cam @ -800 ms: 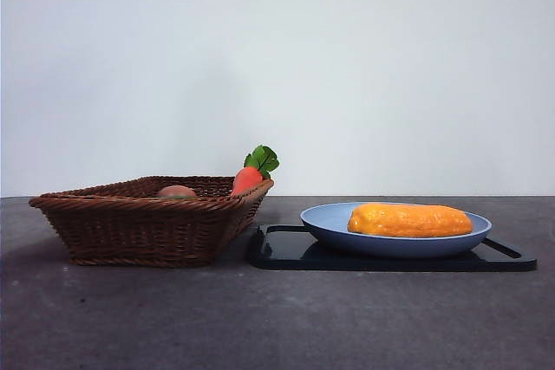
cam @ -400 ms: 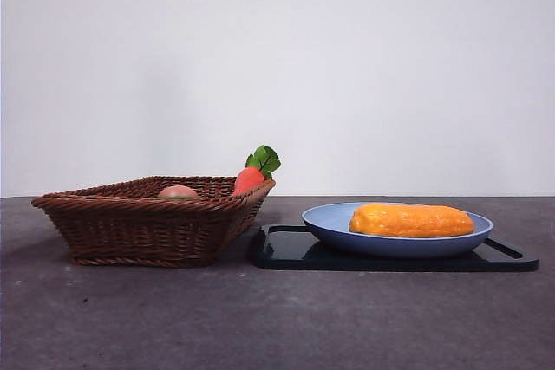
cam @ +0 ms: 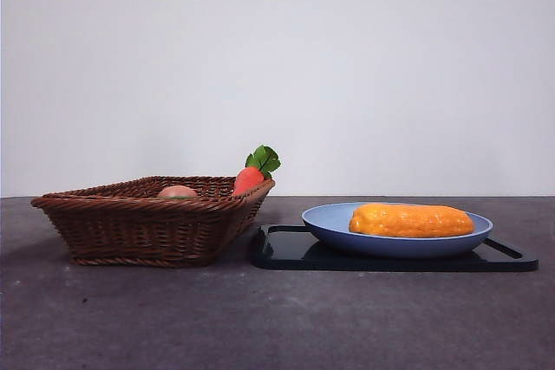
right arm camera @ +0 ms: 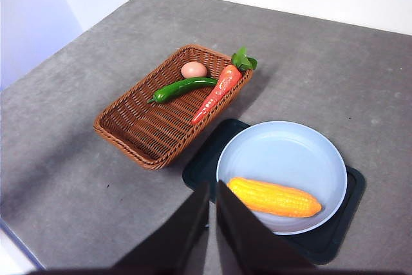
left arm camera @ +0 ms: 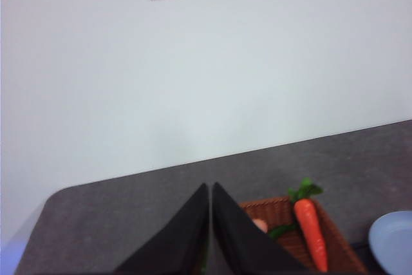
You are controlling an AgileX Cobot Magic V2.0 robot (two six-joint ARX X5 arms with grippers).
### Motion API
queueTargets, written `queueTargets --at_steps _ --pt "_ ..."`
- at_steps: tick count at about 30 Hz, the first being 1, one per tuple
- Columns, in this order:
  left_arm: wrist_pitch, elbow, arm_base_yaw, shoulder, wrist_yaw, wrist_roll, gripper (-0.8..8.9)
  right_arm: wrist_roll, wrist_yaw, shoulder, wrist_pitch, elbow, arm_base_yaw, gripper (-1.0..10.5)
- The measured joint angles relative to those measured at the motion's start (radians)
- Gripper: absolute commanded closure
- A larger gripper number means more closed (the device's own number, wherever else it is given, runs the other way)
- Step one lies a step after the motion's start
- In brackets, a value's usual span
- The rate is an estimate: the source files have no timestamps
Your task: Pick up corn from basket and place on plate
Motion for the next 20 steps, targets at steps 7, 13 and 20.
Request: queueTargets --at_steps 7,13,20 --pt "0.256 -0.477 0.002 -0.255 -0.001 -0.052 8.06 0.0 0.0 0.0 0.0 0.0 0.0 9.4" --pt "0.274 -0.734 0.006 -0.393 -0.007 -0.056 8.06 0.0 0.0 0.0 0.0 0.0 0.0 9.4" --pt "0.28 -0.922 0.008 -0.495 -0.05 -0.061 8.06 0.0 0.0 0.0 0.0 0.0 0.0 9.4"
